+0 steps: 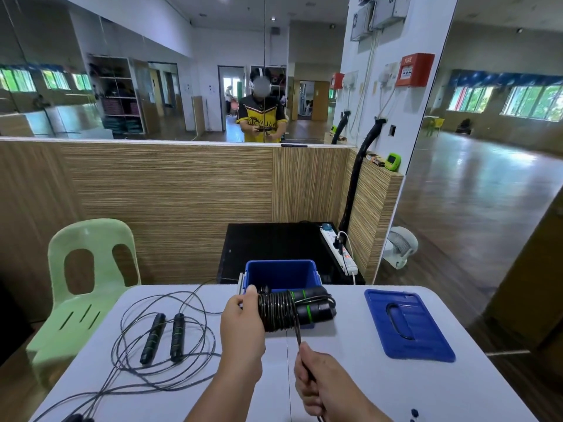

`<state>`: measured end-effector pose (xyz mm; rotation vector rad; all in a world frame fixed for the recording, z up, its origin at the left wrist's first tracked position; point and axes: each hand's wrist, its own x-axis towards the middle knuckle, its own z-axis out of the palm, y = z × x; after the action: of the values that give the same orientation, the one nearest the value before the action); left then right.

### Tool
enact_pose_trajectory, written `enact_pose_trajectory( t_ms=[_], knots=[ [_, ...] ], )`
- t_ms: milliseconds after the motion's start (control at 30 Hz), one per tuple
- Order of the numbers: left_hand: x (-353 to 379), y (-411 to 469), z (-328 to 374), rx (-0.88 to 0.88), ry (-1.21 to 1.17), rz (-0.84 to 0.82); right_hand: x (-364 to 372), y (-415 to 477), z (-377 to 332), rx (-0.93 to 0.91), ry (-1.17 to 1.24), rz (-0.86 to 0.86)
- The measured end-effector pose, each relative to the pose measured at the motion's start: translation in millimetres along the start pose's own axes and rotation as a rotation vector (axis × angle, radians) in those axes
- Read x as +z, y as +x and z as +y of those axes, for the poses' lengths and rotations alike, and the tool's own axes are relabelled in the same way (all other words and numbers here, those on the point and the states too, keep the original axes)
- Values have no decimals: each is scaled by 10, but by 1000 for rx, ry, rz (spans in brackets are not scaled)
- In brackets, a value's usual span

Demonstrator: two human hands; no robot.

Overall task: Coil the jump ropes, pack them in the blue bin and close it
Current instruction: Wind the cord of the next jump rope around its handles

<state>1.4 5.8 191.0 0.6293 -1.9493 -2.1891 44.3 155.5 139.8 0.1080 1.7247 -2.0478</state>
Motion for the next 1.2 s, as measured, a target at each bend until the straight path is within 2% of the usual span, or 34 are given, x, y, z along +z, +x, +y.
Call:
enact_pose_trajectory(
  t_ms=[233, 333, 467, 567, 700, 800, 967, 1067, 1200],
  knots=[
    [-15, -40, -12, -61, -55, -38, -134, -26, -26, 75, -17, -90],
    [-11, -51, 4, -88, -80, -74, -150, -49, -58, 91, -95, -117],
    [-15, -112, 53, -79, -51, -124, -248, -42, -113, 53, -262, -58],
    [-44, -144, 51, -69, -11, -152, -378, -30, -216, 22, -196, -3],
    [-72, -203, 29, 22, 101, -205, -485, -21, -531, 75, -179, -21],
    [-64, -228, -17, 86, 166, -232, -500, 34, -732, 134, -204, 53],
    [-78, -242, -69, 255, 261, -127, -430, 26, -896, 154, -235, 77],
    [-58, -261, -135, 325, 268, -42, -251, -15, -901, 57, -259, 169],
    [-18, -309, -185, 338, 244, 44, -147, 23, -810, -182, -567, 391]
  ],
)
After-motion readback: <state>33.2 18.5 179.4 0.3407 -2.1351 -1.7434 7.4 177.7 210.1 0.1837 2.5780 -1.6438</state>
